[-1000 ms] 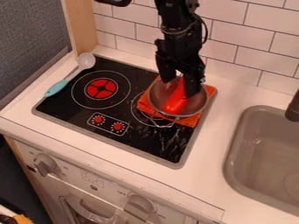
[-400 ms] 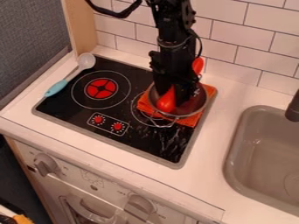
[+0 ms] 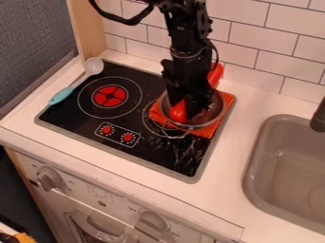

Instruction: Pick up the orange object in the silver pot and place it at the left burner

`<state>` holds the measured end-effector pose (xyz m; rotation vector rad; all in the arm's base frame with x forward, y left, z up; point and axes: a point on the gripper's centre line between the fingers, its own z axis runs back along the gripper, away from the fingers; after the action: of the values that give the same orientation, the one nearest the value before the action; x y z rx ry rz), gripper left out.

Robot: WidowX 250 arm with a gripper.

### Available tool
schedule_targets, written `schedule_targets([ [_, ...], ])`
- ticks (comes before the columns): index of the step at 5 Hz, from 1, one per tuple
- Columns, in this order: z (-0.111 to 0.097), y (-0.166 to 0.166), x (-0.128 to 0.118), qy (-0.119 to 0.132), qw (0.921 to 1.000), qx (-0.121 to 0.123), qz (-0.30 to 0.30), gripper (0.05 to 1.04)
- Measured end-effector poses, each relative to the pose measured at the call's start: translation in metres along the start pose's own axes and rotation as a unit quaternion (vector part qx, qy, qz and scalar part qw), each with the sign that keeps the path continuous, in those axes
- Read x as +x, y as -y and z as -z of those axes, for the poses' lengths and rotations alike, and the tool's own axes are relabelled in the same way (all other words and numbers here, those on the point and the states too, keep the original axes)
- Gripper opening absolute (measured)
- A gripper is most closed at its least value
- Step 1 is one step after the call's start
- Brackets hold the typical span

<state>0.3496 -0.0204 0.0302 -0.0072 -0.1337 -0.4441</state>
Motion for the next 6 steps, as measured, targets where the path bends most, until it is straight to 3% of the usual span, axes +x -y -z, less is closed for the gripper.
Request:
schedule_targets([
  [1, -0.003, 0.005, -0.001, -0.002, 0.9998, -0.016, 0.010, 0.487],
  [2, -0.048, -0.019, -0.004, 0.028, 0.9988, 0.010, -0.038, 0.487],
  [3, -0.066, -0.067, -0.023, 0.013, 0.9912, 0.054, -0.120, 0.487],
  [4, -0.061, -0.101, -0.039, -0.022, 0.9816, 0.090, -0.167, 0.487],
  [5, -0.039, -0.136, -0.065, -0.065, 0.9690, 0.112, -0.210, 0.487],
  [6, -0.017, -0.158, -0.081, -0.092, 0.9622, 0.110, -0.231, 0.487],
])
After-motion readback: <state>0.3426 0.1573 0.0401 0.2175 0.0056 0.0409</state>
